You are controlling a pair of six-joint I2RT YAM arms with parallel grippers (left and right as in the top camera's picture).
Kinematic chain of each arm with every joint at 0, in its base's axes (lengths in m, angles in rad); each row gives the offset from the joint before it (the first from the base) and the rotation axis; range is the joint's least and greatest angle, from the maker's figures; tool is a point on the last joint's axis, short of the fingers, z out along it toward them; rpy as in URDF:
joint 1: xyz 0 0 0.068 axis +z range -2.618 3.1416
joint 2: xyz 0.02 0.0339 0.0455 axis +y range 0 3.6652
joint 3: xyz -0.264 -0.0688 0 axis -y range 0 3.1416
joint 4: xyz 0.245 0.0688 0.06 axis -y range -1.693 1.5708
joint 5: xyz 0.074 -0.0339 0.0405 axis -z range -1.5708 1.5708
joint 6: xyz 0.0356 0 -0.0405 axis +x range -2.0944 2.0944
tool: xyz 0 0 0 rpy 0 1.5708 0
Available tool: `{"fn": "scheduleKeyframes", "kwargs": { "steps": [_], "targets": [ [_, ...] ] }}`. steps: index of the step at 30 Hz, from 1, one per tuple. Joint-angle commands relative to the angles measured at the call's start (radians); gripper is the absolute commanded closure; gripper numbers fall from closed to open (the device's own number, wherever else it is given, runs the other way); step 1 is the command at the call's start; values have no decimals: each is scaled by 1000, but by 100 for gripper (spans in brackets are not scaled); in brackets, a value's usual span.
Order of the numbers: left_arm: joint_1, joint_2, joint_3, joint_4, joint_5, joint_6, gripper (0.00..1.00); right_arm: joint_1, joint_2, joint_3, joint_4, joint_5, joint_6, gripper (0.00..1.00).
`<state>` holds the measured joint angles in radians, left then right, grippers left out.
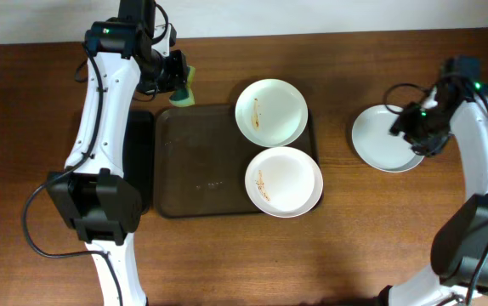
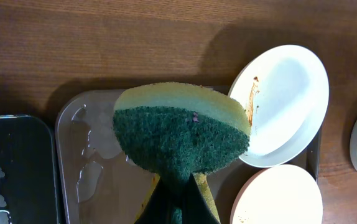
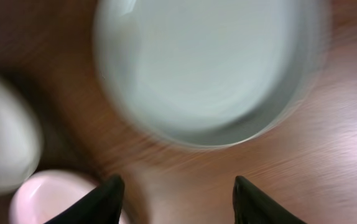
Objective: Clean dirty plates on tray and stack at the side
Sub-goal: 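Lift the cleaned plate with the right gripper and place it right of the tray, then grasp the lower-right stained plate with the right gripper and bring it left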
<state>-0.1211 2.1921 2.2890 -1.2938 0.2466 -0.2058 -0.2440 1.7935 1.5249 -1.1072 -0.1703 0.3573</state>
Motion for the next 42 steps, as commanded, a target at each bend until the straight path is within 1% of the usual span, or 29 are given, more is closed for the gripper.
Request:
{"fn": "scheduleKeyframes", "kwargs": {
  "steps": [1,2,3,5,9,12,14,15,18,19,21,23,25,26,29,31,34,35,37,39,40,42],
  "targets": [
    [3,2,10,0,-4,-10,99,135,-10,-21,-34,-107,-66,43],
    [3,2,10,0,-4,-10,99,205,-8,-60,-24,-104,-66,43],
    [3,2,10,-1,-3,-10,99,245,-4,-86,-16,-103,-66,43],
    [3,2,10,0,-3,-10,99,326,-3,-151,8,-100,-126,43],
    [3,2,10,-2,-3,-14,99,410,-2,-290,104,-9,-126,46],
    [3,2,10,-1,-3,-14,99,434,-2,-382,201,-9,-125,51],
    [3,2,10,0,-3,-18,99,442,-2,-430,254,-13,-125,59],
    [3,2,10,0,-2,-18,99,442,-2,-445,274,-13,-125,62],
    [3,2,10,0,-3,-18,99,442,-2,-454,303,-13,-124,81],
    [3,2,10,0,-3,-17,99,442,-2,-453,305,-13,-124,85],
    [3,2,10,0,-3,-18,99,442,-2,-451,304,-13,-125,89],
    [3,2,10,-1,-3,-18,99,442,-3,-432,284,-13,-125,92],
    [3,2,10,-1,-3,-18,99,442,-3,-369,216,-2,-126,93],
    [3,2,10,0,-3,-18,99,442,-3,-338,183,2,-126,96],
    [3,2,10,-1,-3,-17,99,443,-3,-285,115,-15,-113,96],
    [3,2,10,0,-3,-17,99,465,-3,-281,118,-104,-60,96],
    [3,2,10,-1,-3,-17,99,569,-3,-281,189,-121,94,96],
    [3,2,10,-6,-4,-17,99,644,-3,-281,250,-89,210,96],
    [4,2,10,-20,-11,-17,99,748,-3,-281,341,16,361,96],
    [4,2,10,-30,-24,-17,99,832,-3,-281,441,134,451,96],
    [4,2,10,-34,-27,-17,99,885,3,-281,519,222,474,96],
    [4,2,10,-38,-27,-17,99,934,35,-281,589,319,517,96]
  ]
}}
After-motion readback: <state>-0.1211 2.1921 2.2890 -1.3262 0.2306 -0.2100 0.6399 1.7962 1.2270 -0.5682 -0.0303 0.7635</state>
